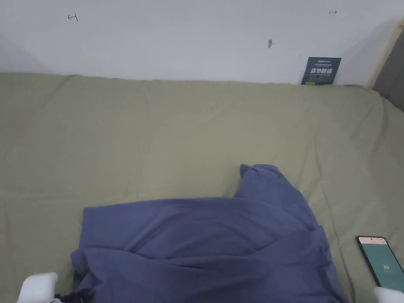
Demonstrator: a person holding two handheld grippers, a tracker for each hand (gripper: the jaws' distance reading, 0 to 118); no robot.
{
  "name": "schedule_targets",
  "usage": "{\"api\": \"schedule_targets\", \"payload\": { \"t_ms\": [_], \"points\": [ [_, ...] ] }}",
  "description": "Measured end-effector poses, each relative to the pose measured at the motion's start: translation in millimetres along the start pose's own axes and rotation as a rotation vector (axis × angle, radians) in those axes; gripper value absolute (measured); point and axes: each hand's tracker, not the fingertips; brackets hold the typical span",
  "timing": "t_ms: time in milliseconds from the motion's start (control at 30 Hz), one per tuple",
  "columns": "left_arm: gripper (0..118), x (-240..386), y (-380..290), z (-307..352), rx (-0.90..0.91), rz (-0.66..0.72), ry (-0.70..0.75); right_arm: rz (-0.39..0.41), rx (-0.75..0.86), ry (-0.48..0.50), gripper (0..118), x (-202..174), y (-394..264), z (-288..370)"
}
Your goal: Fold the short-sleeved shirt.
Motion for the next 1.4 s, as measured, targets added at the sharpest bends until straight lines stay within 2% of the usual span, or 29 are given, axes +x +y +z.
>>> {"api": "schedule_targets", "payload": {
  "t_ms": [33,67,100,133,167,367,400,433,467,500,533,567,600,633,767,900,1067,1133,1167,1200,1233,1267,1300,1333,1400],
  "points": [
    [92,1,0,4,0.009,0.002,0.009,0.022,0.024,-0.017,26,-2,0,2],
    [118,1,-1,8,0.022,-0.008,0.012,0.042,0.045,-0.040,63,-5,0,7],
    [118,3,-3,16,0.047,-0.025,0.013,0.063,0.067,-0.078,93,-9,0,12],
    [118,5,-4,27,0.102,-0.042,0.024,0.083,0.095,-0.087,112,-13,0,17],
    [118,7,-5,34,0.110,-0.057,0.052,0.105,0.128,-0.071,118,-18,0,24],
    [116,24,-20,87,0.422,-0.173,0.135,0.209,0.458,0.014,118,-65,-2,70],
    [111,25,-20,91,0.435,-0.180,0.152,0.236,0.500,0.020,115,-73,-1,77],
    [91,26,-18,94,0.421,-0.178,0.152,0.262,0.500,0.033,104,-80,2,81],
    [51,27,-14,96,0.410,-0.177,0.143,0.279,0.491,0.047,92,-88,6,83],
    [51,27,-10,97,0.396,-0.178,0.119,0.293,0.513,0.055,84,-95,7,85],
    [36,24,-7,92,0.389,-0.172,0.118,0.299,0.536,0.045,84,-102,8,86],
    [8,24,-4,90,0.381,-0.167,0.125,0.302,0.542,0.037,53,-106,10,85],
    [8,24,-4,88,0.400,-0.166,0.138,0.301,0.540,0.023,23,-112,14,82],
    [8,22,-1,86,0.398,-0.166,0.117,0.299,0.549,0.019,8,-115,16,81],
    [8,18,14,69,0.362,-0.149,0.099,0.293,0.543,0.046,7,-121,29,74],
    [8,6,69,19,0.268,-0.134,0.090,0.292,0.539,0.041,7,-126,43,63],
    [8,-14,143,-54,0.122,-0.050,0.047,0.289,0.514,0.040,7,-131,61,48],
    [10,-18,169,-81,0.103,-0.076,0.063,0.288,0.511,0.054,7,-132,67,42],
    [43,-21,179,-91,0.083,-0.082,0.055,0.288,0.508,0.056,7,-132,69,40],
    [90,-22,188,-103,0.052,-0.084,0.042,0.289,0.503,0.058,7,-132,72,37],
    [118,-23,195,-114,0.021,-0.087,0.030,0.288,0.499,0.059,7,-133,74,34],
    [115,-25,200,-128,-0.018,-0.093,0.037,0.284,0.495,0.058,7,-131,75,31],
    [115,-26,208,-127,0.110,-0.153,0.033,0.278,0.490,0.063,7,-130,77,28],
    [115,-21,210,-122,0.027,-0.100,0.041,0.271,0.485,0.065,7,-130,79,25],
    [115,-24,212,-127,-0.028,-0.087,0.080,0.260,0.474,0.061,7,-129,81,20]
  ]
}}
